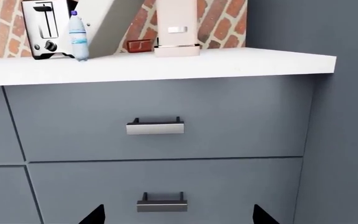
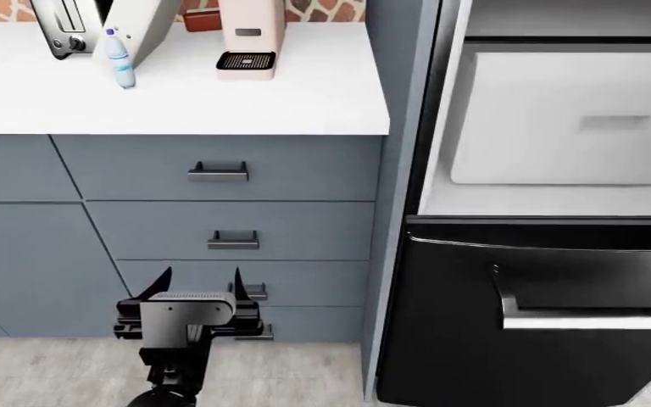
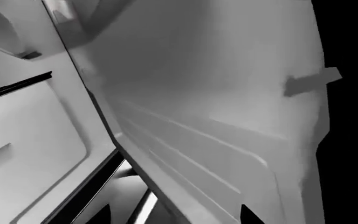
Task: Open the fridge door
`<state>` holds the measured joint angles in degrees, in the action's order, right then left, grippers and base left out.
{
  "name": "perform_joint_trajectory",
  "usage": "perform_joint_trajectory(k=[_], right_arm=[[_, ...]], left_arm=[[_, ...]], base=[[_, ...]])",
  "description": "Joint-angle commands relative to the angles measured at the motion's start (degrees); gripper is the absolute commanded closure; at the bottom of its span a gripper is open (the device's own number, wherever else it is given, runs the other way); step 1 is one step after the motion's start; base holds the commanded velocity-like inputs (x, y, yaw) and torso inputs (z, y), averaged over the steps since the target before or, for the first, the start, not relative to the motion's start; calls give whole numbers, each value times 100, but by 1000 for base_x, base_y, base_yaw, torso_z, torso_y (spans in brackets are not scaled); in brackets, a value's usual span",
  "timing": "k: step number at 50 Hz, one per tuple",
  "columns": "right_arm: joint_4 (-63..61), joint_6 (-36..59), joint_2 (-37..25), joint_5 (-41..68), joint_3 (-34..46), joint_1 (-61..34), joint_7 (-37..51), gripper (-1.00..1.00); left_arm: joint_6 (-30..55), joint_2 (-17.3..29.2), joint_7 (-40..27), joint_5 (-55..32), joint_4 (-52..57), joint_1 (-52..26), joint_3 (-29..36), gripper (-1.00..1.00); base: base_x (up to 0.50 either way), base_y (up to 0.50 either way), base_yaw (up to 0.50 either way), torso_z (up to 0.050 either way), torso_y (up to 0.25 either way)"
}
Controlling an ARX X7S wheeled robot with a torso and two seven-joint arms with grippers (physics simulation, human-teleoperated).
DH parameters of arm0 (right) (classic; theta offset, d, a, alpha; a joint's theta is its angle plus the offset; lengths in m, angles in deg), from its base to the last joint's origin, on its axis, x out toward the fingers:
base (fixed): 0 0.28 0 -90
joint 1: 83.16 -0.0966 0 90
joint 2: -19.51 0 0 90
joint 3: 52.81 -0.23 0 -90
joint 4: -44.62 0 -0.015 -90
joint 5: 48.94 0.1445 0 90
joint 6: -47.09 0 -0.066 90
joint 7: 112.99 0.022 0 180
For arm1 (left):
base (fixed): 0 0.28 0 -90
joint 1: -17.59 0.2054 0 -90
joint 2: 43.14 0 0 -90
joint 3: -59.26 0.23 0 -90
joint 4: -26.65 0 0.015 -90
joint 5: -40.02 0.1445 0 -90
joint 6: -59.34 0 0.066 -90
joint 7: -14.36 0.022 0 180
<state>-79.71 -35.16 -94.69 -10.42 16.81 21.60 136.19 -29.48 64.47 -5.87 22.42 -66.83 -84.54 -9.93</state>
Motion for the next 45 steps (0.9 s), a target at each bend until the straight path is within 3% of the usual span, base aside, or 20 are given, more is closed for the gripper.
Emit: perform_joint_trajectory(k=[1,2,4,5,11,19,23,30,31,32,33,45], right_arm=[[351,-892,210,616,-562,606,-1140,-100],[394,-1060,207,788,-546,582,-1484,-100],[377,-1082,242,643,-669,707,-1365,-100],[466,-1491,347,1004,-840,854,-1959,-100],[546,-1684,317,1362,-1480,1486,-2261,-100],[695,-1935,562,1380,-1869,1781,-2339,-100],[751,-1805,550,1160,-1702,1421,-1976,-100],[729,-1633,348,1035,-1658,1242,-1795,-100],[1589,-774,-512,1894,-2517,2101,-2655,-100],[781,-950,348,1502,-2746,1253,-2727,-100],[788,-970,700,1446,-2702,1225,-2732,-100],[786,-961,706,1442,-2707,1219,-2737,-100]], left_arm=[[11,11,-13,-1,12,-9,26,-100],[13,14,-15,-3,19,-7,26,-100],[5,17,-15,-12,7,-8,20,-100],[-4,17,-14,-13,-6,-7,18,-100],[-15,11,-3,-22,-47,-36,28,-100],[-23,5,-12,-6,-51,-34,59,-100],[-17,7,-10,-11,-55,-45,68,-100],[-33,1,-6,-10,-99,-71,81,-100],[-492,-117,118,209,-100,497,452,-100],[-49,4,-13,-17,-122,-78,97,-100],[-40,6,-15,-21,-116,-83,98,-100],[-44,15,-26,-32,-117,-87,112,-100]], base=[[0,0,0,0,0],[0,0,0,0,0],[0,0,0,0,0],[0,0,0,0,0],[0,0,0,0,0],[0,0,0,0,0],[0,0,0,0,0],[0,0,0,0,0],[0,0,0,0,0],[0,0,0,0,0],[0,0,0,0,0],[0,0,0,0,0]])
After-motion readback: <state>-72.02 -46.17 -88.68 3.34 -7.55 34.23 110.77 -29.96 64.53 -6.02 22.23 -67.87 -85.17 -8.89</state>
